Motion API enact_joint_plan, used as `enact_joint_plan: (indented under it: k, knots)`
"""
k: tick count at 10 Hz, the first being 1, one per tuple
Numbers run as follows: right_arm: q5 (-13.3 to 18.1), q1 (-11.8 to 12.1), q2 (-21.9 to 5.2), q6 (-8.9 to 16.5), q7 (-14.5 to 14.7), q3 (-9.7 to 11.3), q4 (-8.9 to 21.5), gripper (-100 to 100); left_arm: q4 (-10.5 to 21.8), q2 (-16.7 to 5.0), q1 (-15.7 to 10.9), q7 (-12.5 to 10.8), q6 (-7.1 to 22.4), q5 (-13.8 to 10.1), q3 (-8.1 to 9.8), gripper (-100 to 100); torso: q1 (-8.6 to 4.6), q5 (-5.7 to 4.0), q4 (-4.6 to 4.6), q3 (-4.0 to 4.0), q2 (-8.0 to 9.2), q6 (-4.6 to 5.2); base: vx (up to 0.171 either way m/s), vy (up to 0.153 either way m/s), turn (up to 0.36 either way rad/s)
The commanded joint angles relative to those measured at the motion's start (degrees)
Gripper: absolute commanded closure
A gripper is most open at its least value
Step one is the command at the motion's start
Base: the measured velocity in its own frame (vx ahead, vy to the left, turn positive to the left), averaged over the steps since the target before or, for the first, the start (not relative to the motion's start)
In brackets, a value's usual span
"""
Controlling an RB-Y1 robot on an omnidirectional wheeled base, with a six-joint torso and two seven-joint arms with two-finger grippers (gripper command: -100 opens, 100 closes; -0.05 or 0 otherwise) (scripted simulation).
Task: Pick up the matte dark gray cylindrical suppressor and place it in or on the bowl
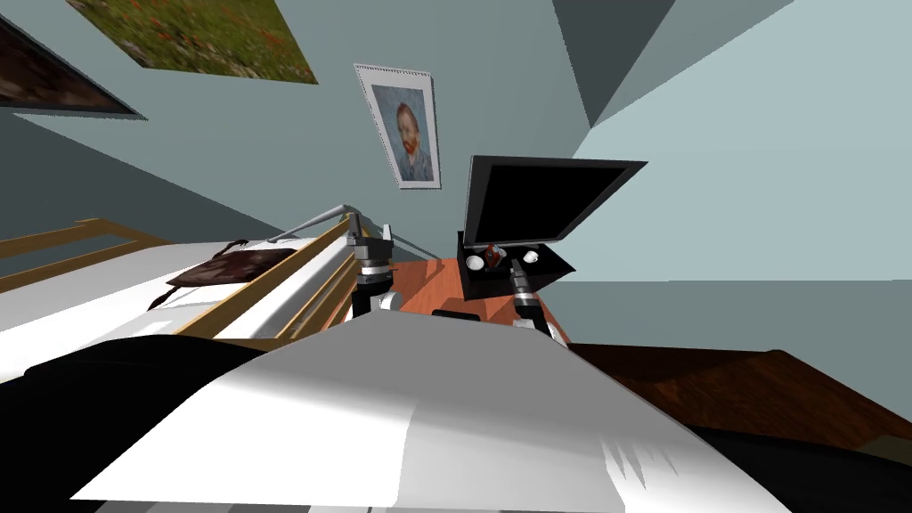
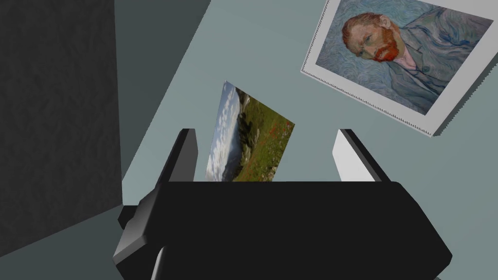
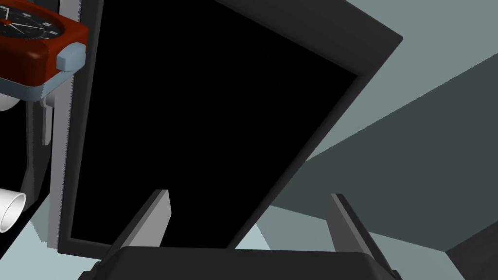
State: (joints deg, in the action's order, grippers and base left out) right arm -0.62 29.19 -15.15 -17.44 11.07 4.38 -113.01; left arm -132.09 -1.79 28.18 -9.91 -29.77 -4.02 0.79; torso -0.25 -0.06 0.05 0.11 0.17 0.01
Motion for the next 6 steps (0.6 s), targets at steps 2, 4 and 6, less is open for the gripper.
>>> enact_joint_plan:
  k: [2, 4, 6]
  knots:
    - [1.7, -1.0, -3.3, 0.5, 4.5, 2.3, 4.9, -100, 0.0, 0.0, 0.0, 0.0, 0.0, 0.0, 0.0, 0, -0.01, 0.0, 0.0, 0.0, 0.0, -0.01, -0.051, -0.052, 0.143]
    - [2.7, -1.9, -4.8, 1.0, 7.5, 3.5, 8.5, -100, 0.0, 0.0, 0.0, 0.0, 0.0, 0.0, 0.0, 0, 0.03, 0.01, -0.01, -0.04, -0.07, 0.0, -0.029, -0.035, 0.1]
    - [3.8, -3.1, -6.3, 1.4, 10.0, 4.7, 11.2, -100, 0.0, 0.0, 0.0, 0.0, 0.0, 0.0, 0.0, 0, 0.09, 0.02, -0.03, -0.08, -0.15, 0.0, -0.015, -0.021, 0.096]
